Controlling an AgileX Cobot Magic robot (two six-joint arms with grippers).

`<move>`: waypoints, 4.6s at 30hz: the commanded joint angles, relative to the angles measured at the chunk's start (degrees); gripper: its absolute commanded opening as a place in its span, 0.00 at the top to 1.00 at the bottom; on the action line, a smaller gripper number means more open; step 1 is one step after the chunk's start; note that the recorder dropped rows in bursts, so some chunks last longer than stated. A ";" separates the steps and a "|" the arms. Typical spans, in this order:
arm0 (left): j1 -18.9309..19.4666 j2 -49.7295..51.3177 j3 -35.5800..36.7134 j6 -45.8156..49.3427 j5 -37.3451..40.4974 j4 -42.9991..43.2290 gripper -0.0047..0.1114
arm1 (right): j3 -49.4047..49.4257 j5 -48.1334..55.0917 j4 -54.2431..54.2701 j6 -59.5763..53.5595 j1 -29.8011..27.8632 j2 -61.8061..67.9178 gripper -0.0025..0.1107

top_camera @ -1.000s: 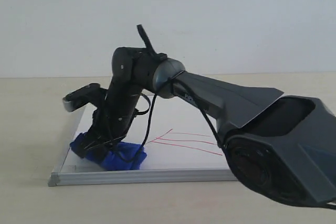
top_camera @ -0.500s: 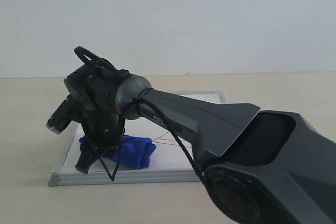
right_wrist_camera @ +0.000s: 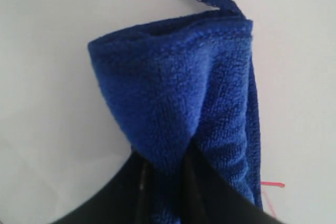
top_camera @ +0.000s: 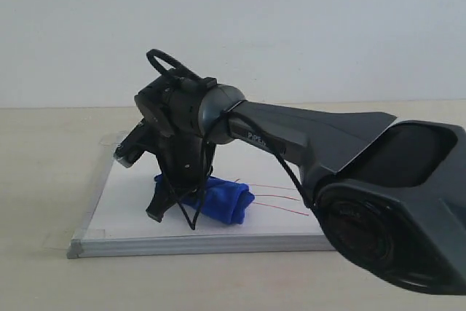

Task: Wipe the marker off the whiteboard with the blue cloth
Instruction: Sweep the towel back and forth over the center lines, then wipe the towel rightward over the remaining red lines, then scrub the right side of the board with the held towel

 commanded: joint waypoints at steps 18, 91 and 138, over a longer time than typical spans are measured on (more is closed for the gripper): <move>0.13 -0.13 0.22 -0.60 0.04 -0.12 0.93 | 1.10 3.76 1.68 -8.25 10.19 -0.10 0.98; 0.13 -0.13 0.22 -0.60 0.04 -0.12 0.93 | 1.20 3.76 11.91 -12.32 0.10 -2.47 0.98; 0.13 -0.13 0.22 -0.60 0.04 -0.12 0.93 | 21.28 3.76 -0.83 8.52 -16.35 -7.24 0.98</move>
